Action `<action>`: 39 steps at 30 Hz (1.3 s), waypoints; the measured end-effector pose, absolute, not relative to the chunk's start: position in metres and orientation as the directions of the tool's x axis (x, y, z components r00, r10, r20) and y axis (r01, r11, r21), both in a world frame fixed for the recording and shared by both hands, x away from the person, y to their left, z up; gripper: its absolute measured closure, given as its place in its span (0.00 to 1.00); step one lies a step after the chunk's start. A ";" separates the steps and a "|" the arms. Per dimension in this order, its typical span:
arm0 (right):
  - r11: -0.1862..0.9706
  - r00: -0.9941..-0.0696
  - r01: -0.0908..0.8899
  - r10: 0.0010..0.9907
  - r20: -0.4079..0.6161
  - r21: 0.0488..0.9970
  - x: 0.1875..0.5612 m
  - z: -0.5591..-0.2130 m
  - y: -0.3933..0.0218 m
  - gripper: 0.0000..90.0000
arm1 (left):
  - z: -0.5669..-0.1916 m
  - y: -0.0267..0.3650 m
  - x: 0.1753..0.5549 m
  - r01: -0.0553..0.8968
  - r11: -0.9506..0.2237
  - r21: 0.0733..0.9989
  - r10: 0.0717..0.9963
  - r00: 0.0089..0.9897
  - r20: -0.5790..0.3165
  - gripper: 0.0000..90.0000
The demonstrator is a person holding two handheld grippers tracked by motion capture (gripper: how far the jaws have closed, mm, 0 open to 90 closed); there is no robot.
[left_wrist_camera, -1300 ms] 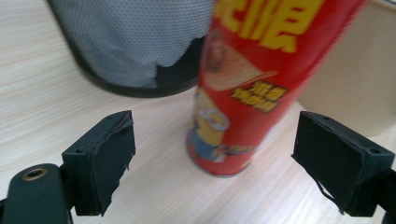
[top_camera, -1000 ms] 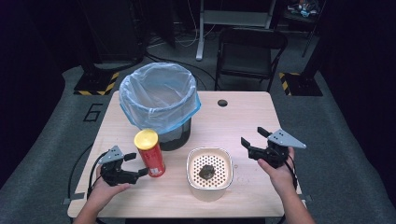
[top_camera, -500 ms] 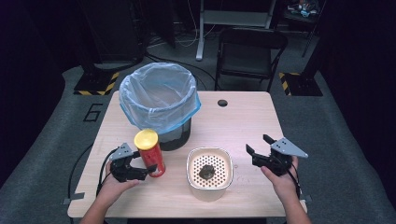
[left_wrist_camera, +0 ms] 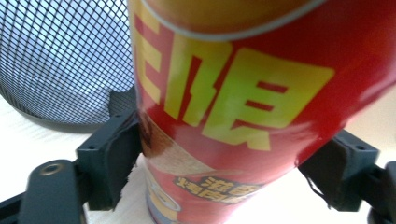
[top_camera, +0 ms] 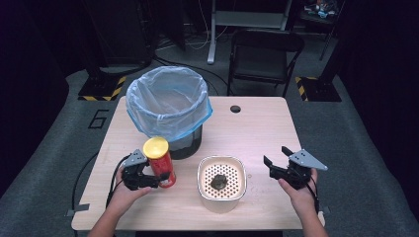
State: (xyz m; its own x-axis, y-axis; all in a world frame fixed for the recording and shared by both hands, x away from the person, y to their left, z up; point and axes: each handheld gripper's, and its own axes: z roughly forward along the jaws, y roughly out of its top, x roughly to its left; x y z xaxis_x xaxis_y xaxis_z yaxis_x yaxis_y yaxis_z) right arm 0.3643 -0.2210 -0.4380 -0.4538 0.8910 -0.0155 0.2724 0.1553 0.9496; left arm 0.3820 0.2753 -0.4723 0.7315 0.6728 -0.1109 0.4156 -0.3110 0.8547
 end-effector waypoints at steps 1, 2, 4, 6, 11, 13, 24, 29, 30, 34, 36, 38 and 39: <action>0.160 -0.455 0.272 0.890 -0.019 0.949 0.364 -0.439 -0.222 0.25 | -0.473 0.274 0.382 0.408 -0.305 0.860 0.678 0.728 -0.105 0.22; 0.162 -0.458 0.274 0.889 -0.019 0.948 0.364 -0.439 -0.222 0.25 | -0.473 0.274 0.382 0.403 -0.312 0.860 0.674 0.732 -0.099 0.23; 0.155 -0.449 0.280 0.893 -0.013 0.948 0.364 -0.440 -0.223 0.25 | -0.472 0.274 0.382 0.405 -0.321 0.856 0.672 0.735 -0.096 0.23; 0.155 -0.450 0.283 0.893 -0.012 0.946 0.365 -0.442 -0.224 0.25 | -0.471 0.273 0.381 0.403 -0.325 0.856 0.672 0.735 -0.091 0.23; 0.148 -0.439 0.292 0.899 -0.005 0.945 0.365 -0.445 -0.228 0.25 | -0.468 0.272 0.378 0.386 -0.343 0.856 0.671 0.739 -0.065 0.25; 0.144 -0.439 0.294 0.899 -0.001 0.945 0.366 -0.446 -0.230 0.25 | -0.467 0.272 0.377 0.388 -0.342 0.856 0.669 0.740 -0.068 0.26; 0.135 -0.426 0.303 0.904 0.007 0.943 0.366 -0.448 -0.233 0.25 | -0.462 0.270 0.375 0.392 -0.360 0.847 0.661 0.748 -0.066 0.26; 0.142 -0.430 0.306 0.903 0.004 0.941 0.367 -0.449 -0.233 0.25 | -0.458 0.269 0.373 0.399 -0.371 0.839 0.657 0.751 -0.067 0.26; 0.139 -0.426 0.308 0.905 0.006 0.941 0.367 -0.450 -0.233 0.25 | -0.456 0.269 0.373 0.401 -0.371 0.837 0.659 0.749 -0.067 0.26; 0.141 -0.427 0.312 0.904 0.006 0.940 0.368 -0.451 -0.232 0.25 | -0.446 0.270 0.372 0.414 -0.359 0.837 0.661 0.746 -0.086 0.26; 0.151 -0.434 0.312 0.901 -0.001 0.938 0.368 -0.451 -0.233 0.25 | -0.442 0.269 0.371 0.422 -0.353 0.835 0.664 0.741 -0.094 0.26; 0.145 -0.428 0.316 0.904 0.005 0.938 0.369 -0.451 -0.233 0.25 | -0.438 0.268 0.369 0.423 -0.357 0.833 0.664 0.742 -0.093 0.27; 0.144 -0.428 0.316 0.904 0.005 0.938 0.369 -0.452 -0.233 0.25 | -0.436 0.267 0.368 0.424 -0.356 0.833 0.668 0.739 -0.091 0.26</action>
